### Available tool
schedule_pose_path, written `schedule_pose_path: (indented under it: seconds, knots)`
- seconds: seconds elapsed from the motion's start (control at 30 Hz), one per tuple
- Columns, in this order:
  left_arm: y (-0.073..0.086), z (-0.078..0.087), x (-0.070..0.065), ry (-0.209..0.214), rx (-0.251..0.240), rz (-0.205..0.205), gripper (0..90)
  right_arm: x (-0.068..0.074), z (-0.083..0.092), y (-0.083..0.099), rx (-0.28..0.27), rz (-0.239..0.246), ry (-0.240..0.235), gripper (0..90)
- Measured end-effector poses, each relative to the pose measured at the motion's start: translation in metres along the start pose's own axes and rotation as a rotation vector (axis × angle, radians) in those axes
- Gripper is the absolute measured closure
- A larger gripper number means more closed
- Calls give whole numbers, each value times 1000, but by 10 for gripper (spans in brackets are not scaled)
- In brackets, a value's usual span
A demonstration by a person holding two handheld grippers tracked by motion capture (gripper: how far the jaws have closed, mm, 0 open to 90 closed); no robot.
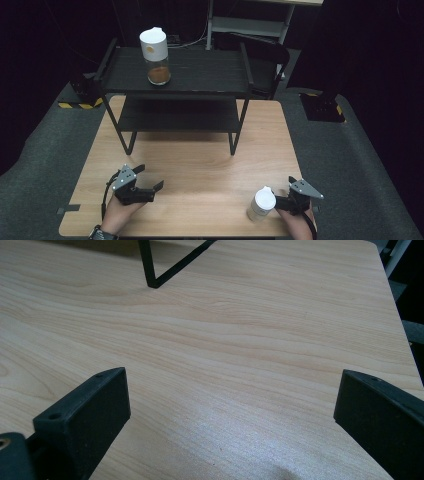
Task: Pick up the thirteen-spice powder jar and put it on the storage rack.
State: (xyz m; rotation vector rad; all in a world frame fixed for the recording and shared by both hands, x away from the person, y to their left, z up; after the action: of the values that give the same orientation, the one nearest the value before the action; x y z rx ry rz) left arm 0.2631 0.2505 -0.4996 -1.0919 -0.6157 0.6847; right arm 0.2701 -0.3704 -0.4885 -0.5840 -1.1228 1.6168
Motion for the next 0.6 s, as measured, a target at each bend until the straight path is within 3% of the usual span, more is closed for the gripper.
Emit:
schedule_pose_path:
  seconds: [0.2, 0.47, 0.6]
  knots:
    - [8, -4, -7, -6, 40, -10, 21, 1, 1, 1, -6, 8, 0, 9]
    - [2, -5, -16, -37, 95, -59, 25, 4, 2, 3, -12, 13, 13, 10]
    - [1, -5, -18, -66, 105, -46, 5, 5, 3, 4, -21, 12, 18, 8]
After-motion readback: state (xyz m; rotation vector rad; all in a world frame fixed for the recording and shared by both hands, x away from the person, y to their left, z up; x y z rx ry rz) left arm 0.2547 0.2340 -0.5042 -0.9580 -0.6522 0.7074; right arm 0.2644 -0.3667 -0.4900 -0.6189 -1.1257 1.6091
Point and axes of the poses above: each handheld gripper's, and its own axes: z roughly backward along the jaws, y roughly out of its underside, x roughly to its left, the point moved 5 cm from there along -z, roughly forward along the jaws, and after that the axes turned 13 degrees about -z, right-handed, at the moved point
